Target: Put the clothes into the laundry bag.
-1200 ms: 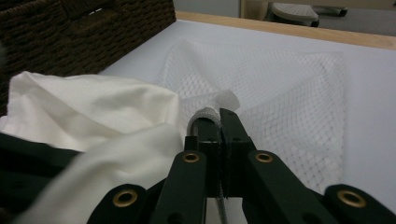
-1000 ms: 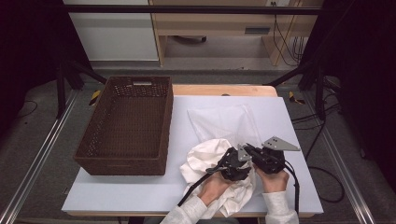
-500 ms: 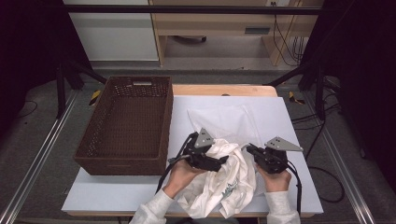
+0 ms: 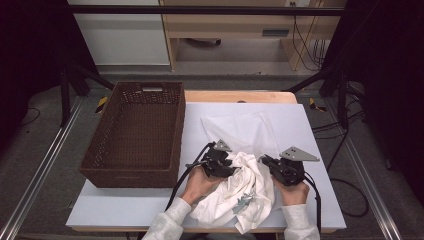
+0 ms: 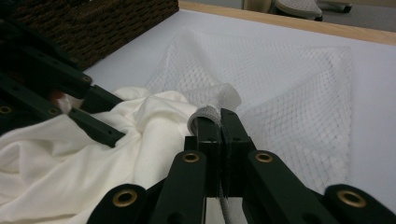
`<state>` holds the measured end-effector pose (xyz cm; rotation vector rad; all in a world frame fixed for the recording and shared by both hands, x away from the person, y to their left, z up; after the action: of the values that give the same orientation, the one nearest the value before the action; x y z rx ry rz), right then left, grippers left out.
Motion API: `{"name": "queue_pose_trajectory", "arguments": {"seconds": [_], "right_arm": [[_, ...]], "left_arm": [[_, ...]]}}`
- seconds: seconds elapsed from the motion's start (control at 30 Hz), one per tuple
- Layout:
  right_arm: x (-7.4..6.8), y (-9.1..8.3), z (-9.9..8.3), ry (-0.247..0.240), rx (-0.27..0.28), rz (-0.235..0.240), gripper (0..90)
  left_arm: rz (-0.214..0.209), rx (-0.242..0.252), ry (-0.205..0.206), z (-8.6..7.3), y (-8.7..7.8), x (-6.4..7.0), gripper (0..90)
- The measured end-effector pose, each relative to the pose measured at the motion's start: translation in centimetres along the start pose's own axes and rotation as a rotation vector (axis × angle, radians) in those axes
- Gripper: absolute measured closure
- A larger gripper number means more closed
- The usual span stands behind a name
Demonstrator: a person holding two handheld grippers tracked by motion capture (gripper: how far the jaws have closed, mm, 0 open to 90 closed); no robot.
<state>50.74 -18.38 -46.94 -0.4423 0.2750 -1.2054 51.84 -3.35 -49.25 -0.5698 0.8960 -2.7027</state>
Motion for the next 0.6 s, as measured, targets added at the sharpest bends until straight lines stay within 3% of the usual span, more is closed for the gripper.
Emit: {"name": "queue_pose_trajectory", "arguments": {"seconds": [0.1, 0.17, 0.27, 0.4, 0.47, 0.53, 0.6], "right_arm": [[-0.1, 0.1, 0.0, -0.001, 0.0, -0.001, 88.8], [-0.1, 0.1, 0.0, 0.0, -0.002, -0.004, 88.8], [-0.1, 0.1, 0.1, 0.011, 0.001, -0.003, 88.8], [0.1, 0.0, 0.3, 0.026, 0.011, -0.003, 88.8], [0.2, -0.1, 0.4, 0.034, 0.018, 0.001, 88.8], [0.1, -0.2, 0.5, 0.037, 0.026, 0.006, 88.8], [0.2, -0.4, 0.5, 0.027, 0.031, -0.001, 88.9]], "left_arm": [[0.026, 0.049, 0.073, 0.5, -1.0, 1.5, 74.5], [0.003, 0.108, 0.086, 1.0, -1.6, 2.7, 76.5], [-0.032, 0.132, 0.131, 1.4, -1.9, 4.8, 77.5], [-0.078, 0.124, 0.211, 1.7, -0.9, 8.3, 78.0], [-0.098, 0.089, 0.246, 1.7, 0.4, 9.6, 78.0], [-0.088, 0.037, 0.267, 1.8, 2.0, 9.9, 78.0], [-0.074, 0.003, 0.246, 1.8, 3.5, 9.2, 78.0]]}}
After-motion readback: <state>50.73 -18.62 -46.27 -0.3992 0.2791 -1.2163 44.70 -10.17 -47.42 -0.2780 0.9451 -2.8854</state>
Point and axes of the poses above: each handheld gripper's, and its own axes: y roughly forward along the jaws, z roughly out of its top, x roughly to its right, the point moved 8 cm from there along y, roughly forward along the jaws, and after that the axes turned 13 degrees about -z, right-handed, at the moved point
